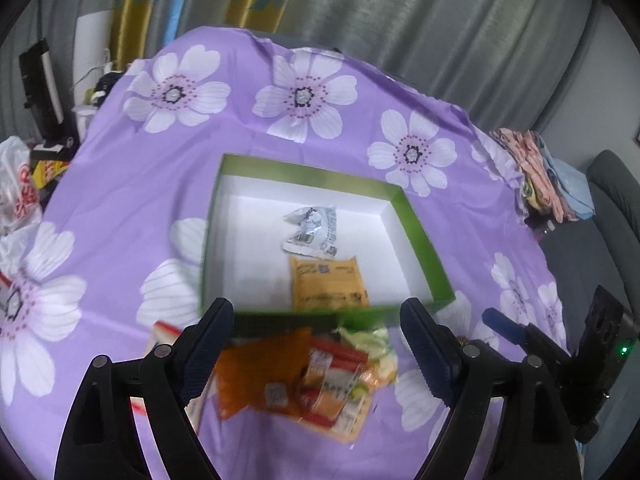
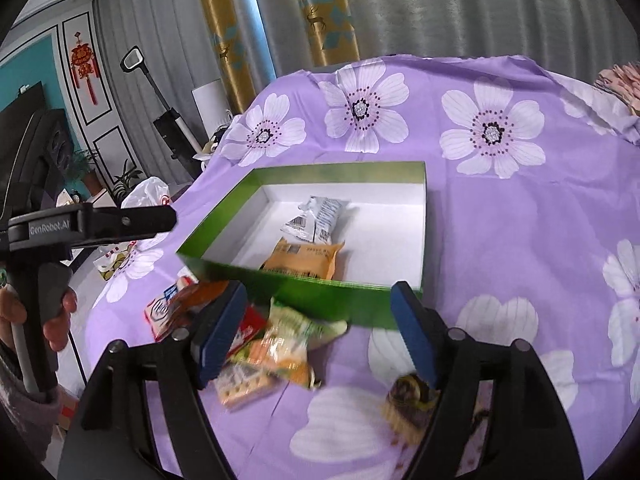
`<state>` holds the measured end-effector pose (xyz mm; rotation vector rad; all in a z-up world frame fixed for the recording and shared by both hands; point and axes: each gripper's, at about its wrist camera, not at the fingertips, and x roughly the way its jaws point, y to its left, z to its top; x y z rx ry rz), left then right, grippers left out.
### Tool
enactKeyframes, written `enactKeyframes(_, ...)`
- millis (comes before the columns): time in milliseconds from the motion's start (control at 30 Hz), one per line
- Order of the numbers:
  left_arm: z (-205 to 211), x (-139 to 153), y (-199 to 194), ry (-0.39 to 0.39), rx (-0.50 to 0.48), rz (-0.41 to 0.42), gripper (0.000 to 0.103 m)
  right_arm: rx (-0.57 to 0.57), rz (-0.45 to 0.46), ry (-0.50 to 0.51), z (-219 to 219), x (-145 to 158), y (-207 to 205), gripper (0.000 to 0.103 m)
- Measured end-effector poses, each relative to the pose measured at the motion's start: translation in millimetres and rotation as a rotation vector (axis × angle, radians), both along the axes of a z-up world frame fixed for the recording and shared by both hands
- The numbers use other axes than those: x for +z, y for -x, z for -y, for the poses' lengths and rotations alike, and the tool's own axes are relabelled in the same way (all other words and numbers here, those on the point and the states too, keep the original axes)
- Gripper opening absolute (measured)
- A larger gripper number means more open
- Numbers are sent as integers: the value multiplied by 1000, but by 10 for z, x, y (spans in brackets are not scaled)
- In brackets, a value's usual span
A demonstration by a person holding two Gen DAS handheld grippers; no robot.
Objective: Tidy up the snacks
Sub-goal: 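Move the right tool to the orange bag and grasp it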
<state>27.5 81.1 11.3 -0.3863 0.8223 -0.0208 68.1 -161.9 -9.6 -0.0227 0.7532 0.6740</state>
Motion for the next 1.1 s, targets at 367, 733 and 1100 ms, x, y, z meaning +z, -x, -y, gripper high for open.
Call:
enactKeyframes(367, -360, -51, 523, 29, 108, -25, 85, 17, -24, 7, 30, -38, 356, 75)
enactKeyframes(733, -428, -318, 750, 75, 114, -72, 85, 60, -46, 19, -90, -103, 562, 75)
enactKeyframes(1100, -473, -786, 628, 323, 102, -130, 85, 187, -55, 75, -491, -285, 709, 75)
